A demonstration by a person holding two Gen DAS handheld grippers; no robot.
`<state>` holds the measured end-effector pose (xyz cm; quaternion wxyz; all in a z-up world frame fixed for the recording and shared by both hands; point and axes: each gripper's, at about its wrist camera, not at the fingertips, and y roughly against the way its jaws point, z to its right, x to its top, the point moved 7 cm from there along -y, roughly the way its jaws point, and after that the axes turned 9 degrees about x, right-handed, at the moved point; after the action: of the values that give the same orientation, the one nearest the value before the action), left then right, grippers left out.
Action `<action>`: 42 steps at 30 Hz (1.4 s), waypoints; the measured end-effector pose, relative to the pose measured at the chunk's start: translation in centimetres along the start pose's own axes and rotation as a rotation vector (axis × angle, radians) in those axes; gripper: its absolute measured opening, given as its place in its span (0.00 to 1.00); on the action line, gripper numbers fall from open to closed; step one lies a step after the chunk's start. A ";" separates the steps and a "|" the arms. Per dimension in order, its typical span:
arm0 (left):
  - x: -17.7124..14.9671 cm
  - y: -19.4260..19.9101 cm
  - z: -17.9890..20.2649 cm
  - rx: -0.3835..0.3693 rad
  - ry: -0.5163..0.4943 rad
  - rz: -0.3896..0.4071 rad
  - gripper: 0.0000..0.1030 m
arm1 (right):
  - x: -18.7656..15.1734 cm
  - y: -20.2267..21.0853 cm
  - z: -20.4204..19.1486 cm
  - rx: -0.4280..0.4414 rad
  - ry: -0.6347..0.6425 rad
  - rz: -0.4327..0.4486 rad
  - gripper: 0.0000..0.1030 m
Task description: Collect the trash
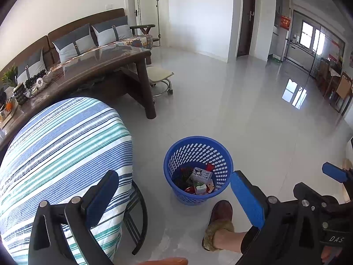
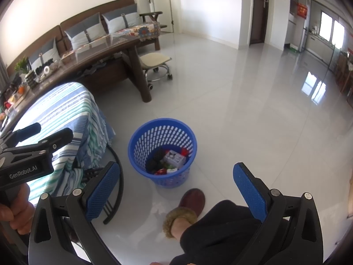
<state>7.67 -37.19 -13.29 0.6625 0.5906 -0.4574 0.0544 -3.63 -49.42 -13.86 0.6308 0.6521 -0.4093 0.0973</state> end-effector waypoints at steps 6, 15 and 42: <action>-0.1 0.0 0.1 -0.002 -0.004 0.000 1.00 | 0.1 0.0 0.0 0.000 0.000 0.000 1.00; -0.1 0.1 0.2 -0.004 -0.006 -0.001 1.00 | 0.0 -0.1 0.1 0.000 -0.002 -0.003 1.00; -0.5 -0.2 1.0 -0.002 -0.032 -0.009 1.00 | -0.9 -0.5 0.7 -0.007 -0.022 -0.020 1.00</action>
<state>7.00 -37.89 -13.91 0.6561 0.5928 -0.4652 0.0413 -4.15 -49.74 -14.95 0.6295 0.6550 -0.4098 0.0824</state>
